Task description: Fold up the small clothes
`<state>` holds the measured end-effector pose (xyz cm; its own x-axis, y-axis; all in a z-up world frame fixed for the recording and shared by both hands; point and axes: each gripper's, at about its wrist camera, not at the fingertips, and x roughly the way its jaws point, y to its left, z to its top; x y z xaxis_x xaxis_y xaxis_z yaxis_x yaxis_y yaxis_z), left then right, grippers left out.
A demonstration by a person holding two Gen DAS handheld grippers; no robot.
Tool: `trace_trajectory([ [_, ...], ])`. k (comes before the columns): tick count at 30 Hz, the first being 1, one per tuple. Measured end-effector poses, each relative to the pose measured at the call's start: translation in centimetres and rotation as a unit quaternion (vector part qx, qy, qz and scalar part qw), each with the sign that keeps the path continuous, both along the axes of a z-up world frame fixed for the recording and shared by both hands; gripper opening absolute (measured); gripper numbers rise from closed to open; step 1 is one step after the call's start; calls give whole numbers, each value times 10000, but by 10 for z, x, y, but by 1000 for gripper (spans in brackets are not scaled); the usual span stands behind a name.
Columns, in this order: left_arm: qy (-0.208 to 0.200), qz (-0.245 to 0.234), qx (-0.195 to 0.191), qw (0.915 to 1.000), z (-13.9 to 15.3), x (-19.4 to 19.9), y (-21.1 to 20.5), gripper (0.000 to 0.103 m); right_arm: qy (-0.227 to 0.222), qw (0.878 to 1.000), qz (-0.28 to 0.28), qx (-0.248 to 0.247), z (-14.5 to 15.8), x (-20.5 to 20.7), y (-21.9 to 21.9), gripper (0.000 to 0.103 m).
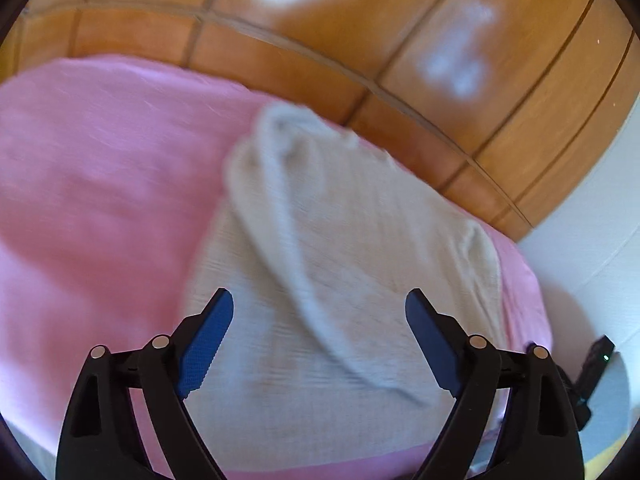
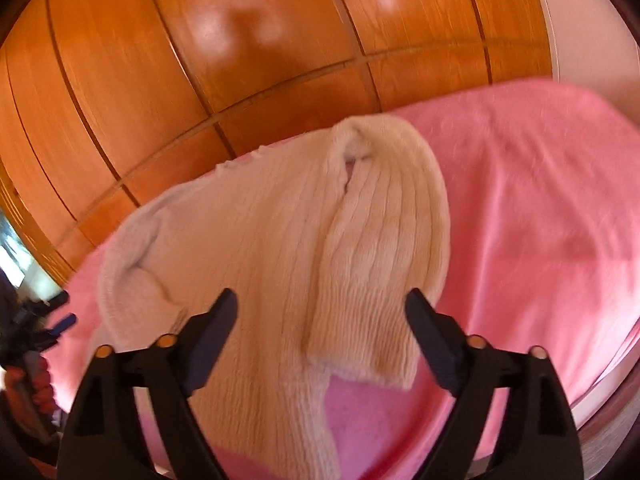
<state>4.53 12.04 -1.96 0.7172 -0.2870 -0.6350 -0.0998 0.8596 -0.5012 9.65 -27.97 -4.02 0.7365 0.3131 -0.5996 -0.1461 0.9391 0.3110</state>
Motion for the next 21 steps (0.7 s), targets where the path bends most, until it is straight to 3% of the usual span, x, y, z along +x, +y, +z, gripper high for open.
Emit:
trace_trajectory([
  [4,310,-217,-193,9991,-13,25,-29,87,-181,9987,8,-473,-3,13,28,101],
  [11,730,-240,-82,9970,-37,54,-50,84,-382,9922,109,-1183,-18,41,81,101],
  [16,1069,49,-127,9942,-57,66,-39,54,-233,9854,6,-1687,-44,65,102,101],
  [19,1053,48,128,9943,-58,68,-41,28,21,9833,-10,-1822,-64,71,101,101],
  [21,1052,-43,78,9944,-58,69,-39,11,34,9844,-1,-1759,-70,72,99,101],
])
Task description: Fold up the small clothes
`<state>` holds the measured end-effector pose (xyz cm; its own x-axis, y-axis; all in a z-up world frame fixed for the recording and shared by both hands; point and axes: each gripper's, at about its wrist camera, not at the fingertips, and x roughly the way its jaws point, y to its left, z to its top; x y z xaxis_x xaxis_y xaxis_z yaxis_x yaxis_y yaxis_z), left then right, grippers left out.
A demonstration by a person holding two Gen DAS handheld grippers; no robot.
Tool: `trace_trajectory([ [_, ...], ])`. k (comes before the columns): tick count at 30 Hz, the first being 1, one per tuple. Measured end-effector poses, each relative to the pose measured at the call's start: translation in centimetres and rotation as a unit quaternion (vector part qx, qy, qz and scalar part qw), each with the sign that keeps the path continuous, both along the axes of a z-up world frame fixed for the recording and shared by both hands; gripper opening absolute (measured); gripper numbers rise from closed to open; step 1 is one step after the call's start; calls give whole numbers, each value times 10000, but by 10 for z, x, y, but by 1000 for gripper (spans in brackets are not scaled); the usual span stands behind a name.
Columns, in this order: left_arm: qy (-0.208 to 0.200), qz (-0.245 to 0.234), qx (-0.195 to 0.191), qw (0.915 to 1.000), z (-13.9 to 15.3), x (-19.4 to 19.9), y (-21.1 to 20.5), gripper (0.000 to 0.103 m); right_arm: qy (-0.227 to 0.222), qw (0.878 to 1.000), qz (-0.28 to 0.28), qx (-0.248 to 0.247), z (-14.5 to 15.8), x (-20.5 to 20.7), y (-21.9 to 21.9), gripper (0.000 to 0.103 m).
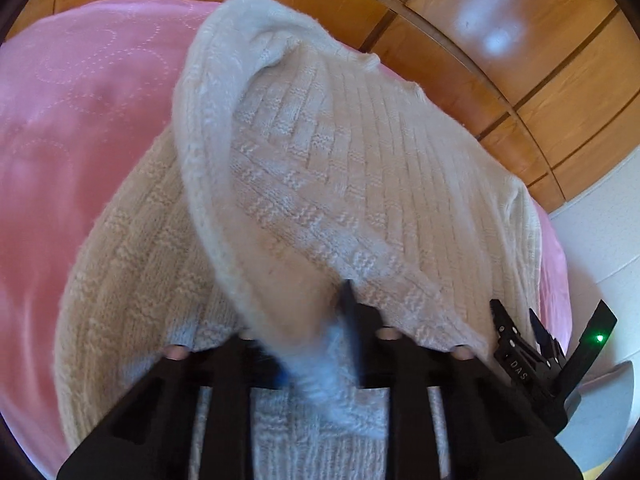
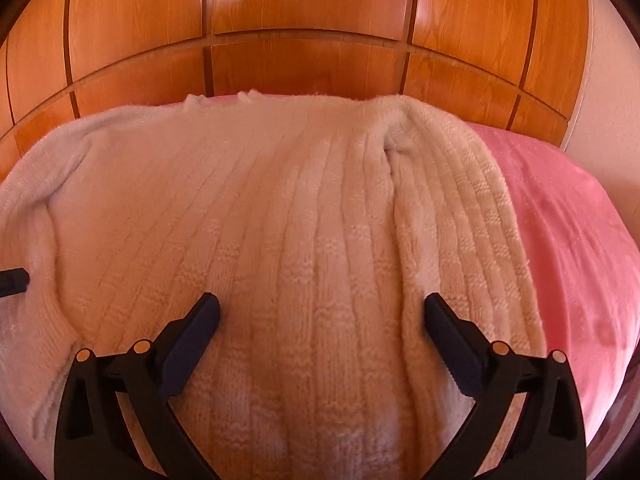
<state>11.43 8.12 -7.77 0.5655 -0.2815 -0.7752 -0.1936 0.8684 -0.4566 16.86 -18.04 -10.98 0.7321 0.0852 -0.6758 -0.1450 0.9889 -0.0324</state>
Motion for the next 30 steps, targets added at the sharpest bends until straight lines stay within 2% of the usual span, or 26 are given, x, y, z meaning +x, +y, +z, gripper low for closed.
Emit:
trace_trajectory([
  [2,14,-89,-85,9999,2,1,4,7,45,10000,4,77,-1,2,-2,101],
  [10,-124,-482,62,9987,35,-4,29,6,23,9998,17,220,-3,-1,-6,101],
  [14,-272,-521,380,9975,57,-3,55,6,9,9997,22,261,-2,-1,-5,101],
  [19,-311,-316,867,9952,77,10,96,6,-11,9995,27,304,-2,-4,-7,101],
  [24,-49,-49,1342,9909,76,35,144,6,-14,9995,23,306,-2,-4,-6,101],
  [28,316,-44,2005,9792,67,61,178,6,-11,9995,26,307,-1,-4,-6,101],
  [29,402,-91,2243,9736,65,68,183,6,-10,9995,27,307,-1,-3,-6,101],
  [30,463,-144,2609,9641,63,75,189,6,-12,9995,26,307,-1,-3,-6,101],
])
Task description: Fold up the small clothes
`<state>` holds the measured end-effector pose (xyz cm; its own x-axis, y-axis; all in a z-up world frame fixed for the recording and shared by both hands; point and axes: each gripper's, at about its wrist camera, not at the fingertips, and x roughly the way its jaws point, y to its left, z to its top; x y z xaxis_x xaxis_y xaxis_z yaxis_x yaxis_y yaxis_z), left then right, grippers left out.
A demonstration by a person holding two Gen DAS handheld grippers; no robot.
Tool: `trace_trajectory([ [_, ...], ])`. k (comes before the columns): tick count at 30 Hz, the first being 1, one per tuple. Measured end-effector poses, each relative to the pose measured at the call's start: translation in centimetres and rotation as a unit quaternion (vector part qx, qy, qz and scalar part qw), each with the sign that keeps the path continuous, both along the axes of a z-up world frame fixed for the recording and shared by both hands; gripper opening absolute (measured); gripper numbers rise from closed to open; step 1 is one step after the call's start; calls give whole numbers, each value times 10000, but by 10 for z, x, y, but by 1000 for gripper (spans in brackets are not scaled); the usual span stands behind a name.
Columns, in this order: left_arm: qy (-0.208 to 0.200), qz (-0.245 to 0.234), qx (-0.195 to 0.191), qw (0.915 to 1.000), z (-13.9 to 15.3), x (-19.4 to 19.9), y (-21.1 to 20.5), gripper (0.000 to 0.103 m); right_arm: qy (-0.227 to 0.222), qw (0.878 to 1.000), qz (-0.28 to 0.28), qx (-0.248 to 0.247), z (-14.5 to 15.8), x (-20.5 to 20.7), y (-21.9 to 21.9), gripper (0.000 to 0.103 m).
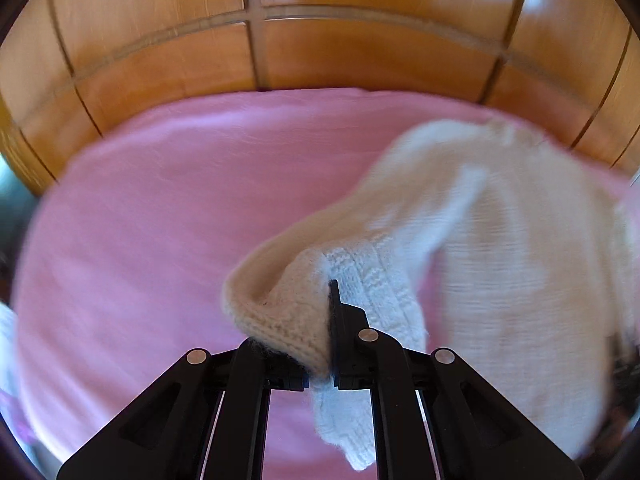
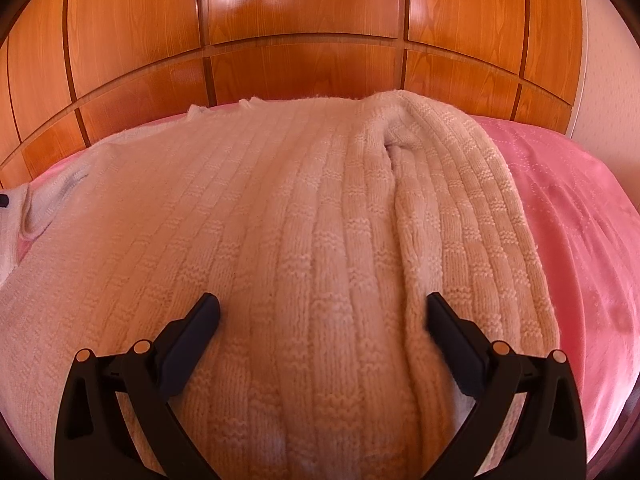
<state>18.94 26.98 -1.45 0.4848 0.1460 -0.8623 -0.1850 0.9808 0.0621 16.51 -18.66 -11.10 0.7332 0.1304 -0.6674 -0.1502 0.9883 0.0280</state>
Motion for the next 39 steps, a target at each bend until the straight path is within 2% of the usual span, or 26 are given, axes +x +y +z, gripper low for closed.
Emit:
trace_trajectory([
  [1,51,-27,376,9993,-1,6,5,6,3,10000,1,-1,0,0,0,101],
  [5,253,-59,1285,9914,-16,25,31,6,0,10000,-2,-12,0,0,0,101],
  [7,375,126,1526,9875,-28,31,43,6,1,10000,-3,-15,0,0,0,101],
  [8,516,236,1565,9861,-40,34,51,10,-1,10000,-6,-19,0,0,0,101],
  [10,791,387,1797,9798,-58,32,60,30,-3,10000,-8,-20,1,0,0,101],
  [11,848,498,2115,9724,-66,30,62,57,-3,10000,-8,-16,0,0,-1,101],
  [12,760,666,2493,9631,-68,25,67,80,-2,10000,-6,-11,1,0,-1,101],
  [13,630,782,2598,9604,-67,20,72,85,-3,10000,-8,-7,0,0,-1,101],
  [16,520,1218,1923,9724,-59,7,102,85,-8,10000,-11,-8,0,0,-1,101],
  [17,474,1427,1789,9723,-55,3,111,85,-8,10000,-13,-12,0,0,-1,101],
  [19,266,1964,1687,9655,-42,-8,122,85,-14,10000,-19,-19,0,-1,-1,101],
  [20,-41,2229,1513,9630,-31,-18,122,85,-22,10000,-25,-28,0,-1,-1,101],
  [22,-591,2326,1038,9652,-18,-30,113,85,-45,10000,-38,-50,0,-1,0,101],
  [23,-917,2216,739,9680,-11,-36,99,85,-42,10000,-43,-62,-1,-2,0,101],
  [26,-1122,1774,358,9771,-2,-36,50,85,-15,10000,-47,-69,-2,-1,1,101],
  [27,-1243,1423,85,9820,3,-34,21,85,21,10000,-30,-55,-1,0,0,101],
  [29,-1404,896,-246,9857,5,-36,-22,85,129,9999,15,52,1,1,-3,101],
  [31,-1495,245,-612,9866,5,-39,-75,85,183,9994,-13,306,7,-3,-13,101],
  [33,-1435,-227,-899,9853,-2,-40,-113,85,9,9973,-73,734,20,-14,-30,101],
  [34,-1412,-388,-1007,9841,-4,-41,-131,85,-90,9964,-103,832,27,-21,-39,101],
  [36,-1335,-697,-1272,9804,-17,-44,-158,85,-191,9972,-311,653,36,-30,-57,101],
  [39,-1206,-786,-1313,9808,-39,-46,-187,85,-146,9946,-724,722,39,-37,-91,98],
])
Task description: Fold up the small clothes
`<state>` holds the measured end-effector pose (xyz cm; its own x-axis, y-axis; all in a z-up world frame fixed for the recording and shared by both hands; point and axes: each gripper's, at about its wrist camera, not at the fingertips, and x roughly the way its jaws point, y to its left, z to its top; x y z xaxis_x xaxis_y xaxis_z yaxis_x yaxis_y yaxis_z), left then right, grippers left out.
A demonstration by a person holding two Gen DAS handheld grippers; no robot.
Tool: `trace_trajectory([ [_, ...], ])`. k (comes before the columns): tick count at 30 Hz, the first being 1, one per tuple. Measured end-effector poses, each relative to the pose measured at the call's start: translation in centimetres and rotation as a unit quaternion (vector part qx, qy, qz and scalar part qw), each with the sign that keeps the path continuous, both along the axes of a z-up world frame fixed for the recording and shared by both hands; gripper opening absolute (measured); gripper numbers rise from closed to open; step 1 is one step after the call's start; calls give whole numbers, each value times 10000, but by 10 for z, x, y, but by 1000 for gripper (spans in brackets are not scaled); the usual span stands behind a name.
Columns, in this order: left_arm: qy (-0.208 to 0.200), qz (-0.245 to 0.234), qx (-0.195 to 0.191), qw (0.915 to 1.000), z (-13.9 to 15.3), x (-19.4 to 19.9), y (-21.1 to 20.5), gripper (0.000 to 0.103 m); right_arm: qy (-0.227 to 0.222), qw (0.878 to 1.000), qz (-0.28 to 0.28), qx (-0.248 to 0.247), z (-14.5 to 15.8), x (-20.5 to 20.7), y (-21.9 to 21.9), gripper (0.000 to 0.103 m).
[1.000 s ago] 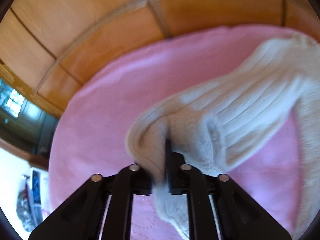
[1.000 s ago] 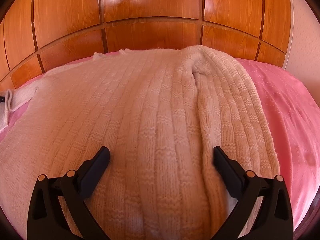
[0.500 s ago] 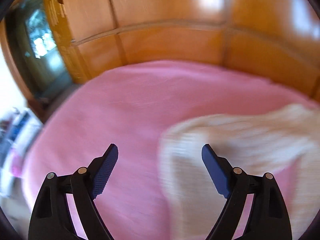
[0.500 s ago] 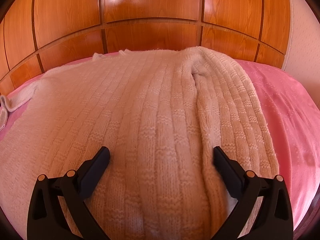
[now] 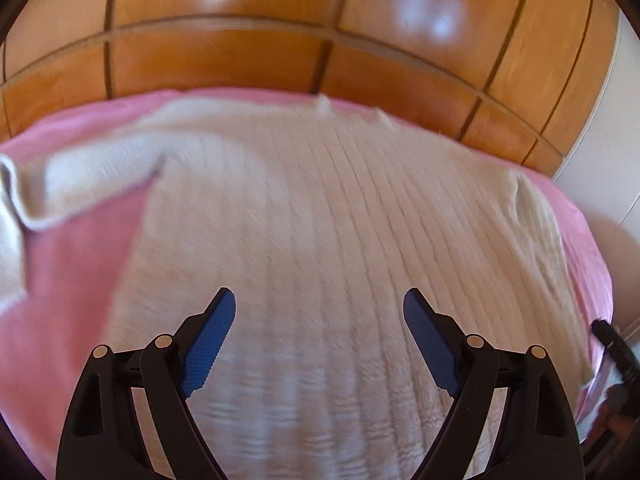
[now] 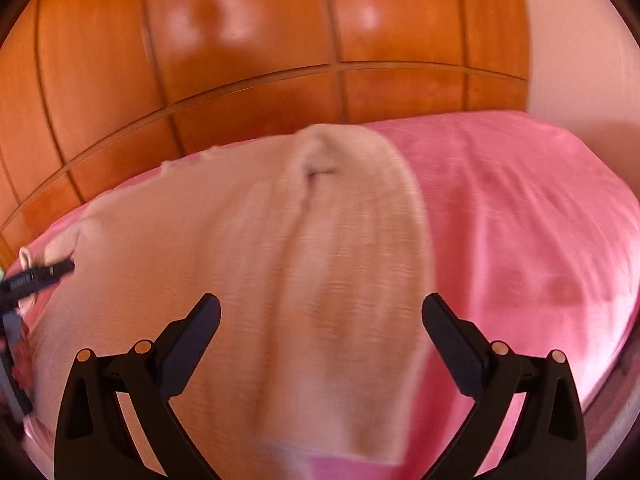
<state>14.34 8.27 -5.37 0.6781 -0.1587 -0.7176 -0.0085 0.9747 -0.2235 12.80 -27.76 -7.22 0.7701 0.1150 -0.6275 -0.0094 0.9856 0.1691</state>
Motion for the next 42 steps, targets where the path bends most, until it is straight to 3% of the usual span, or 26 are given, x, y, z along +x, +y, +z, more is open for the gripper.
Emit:
trace_trajectory([
  [2,159,68,172,9997,-25,2,-5,85,199,9995,-165,178,-6,-1,-20,79],
  [4,1,65,198,9998,-19,-5,-6,86,545,9972,-282,420,-17,1,-34,66],
  [7,-1,29,45,10000,-19,-12,-1,91,810,9934,-118,807,-33,2,-37,64],
  [11,-6,8,-46,10000,-20,-9,10,92,719,9947,317,669,-24,5,-21,14],
  [12,-3,8,-27,10000,-20,-11,8,92,681,9954,381,557,-20,6,-19,10],
  [15,3,11,9,10000,-21,-11,1,92,536,9966,348,516,-5,11,-30,7],
  [18,-3,1,-15,10000,-21,-8,2,93,306,9994,82,159,10,12,-50,7],
  [21,-3,-8,-24,10000,-22,-8,3,94,75,9974,-436,-568,25,27,-79,7],
  [24,7,-29,-3,10000,-22,-7,1,95,53,9878,-987,-1201,27,50,-110,7],
  [27,15,-51,6,10000,-23,-6,-1,97,260,9728,-1586,-1667,16,77,-137,12],
  [28,17,-58,7,10000,-23,-5,-1,97,434,9652,-1891,-1752,10,86,-148,32],
  [29,18,-66,9,10000,-24,-5,-1,98,615,9605,-2112,-1705,3,93,-157,60],
  [31,31,-86,18,10000,-24,-4,-3,99,705,9661,-2117,-1295,0,97,-160,66],
  [33,58,-89,63,9999,-25,-2,-4,99,584,9700,-2053,-1167,5,93,-140,82],
  [35,90,-107,117,9998,-26,0,-6,99,105,9789,-1765,-1022,22,81,-97,97],
  [38,87,-105,111,9998,-27,1,-7,99,-474,9945,-745,-564,41,75,-25,101],
  [42,19,-26,-69,10000,-21,-3,0,99,-536,9980,176,-299,42,83,51,101],
])
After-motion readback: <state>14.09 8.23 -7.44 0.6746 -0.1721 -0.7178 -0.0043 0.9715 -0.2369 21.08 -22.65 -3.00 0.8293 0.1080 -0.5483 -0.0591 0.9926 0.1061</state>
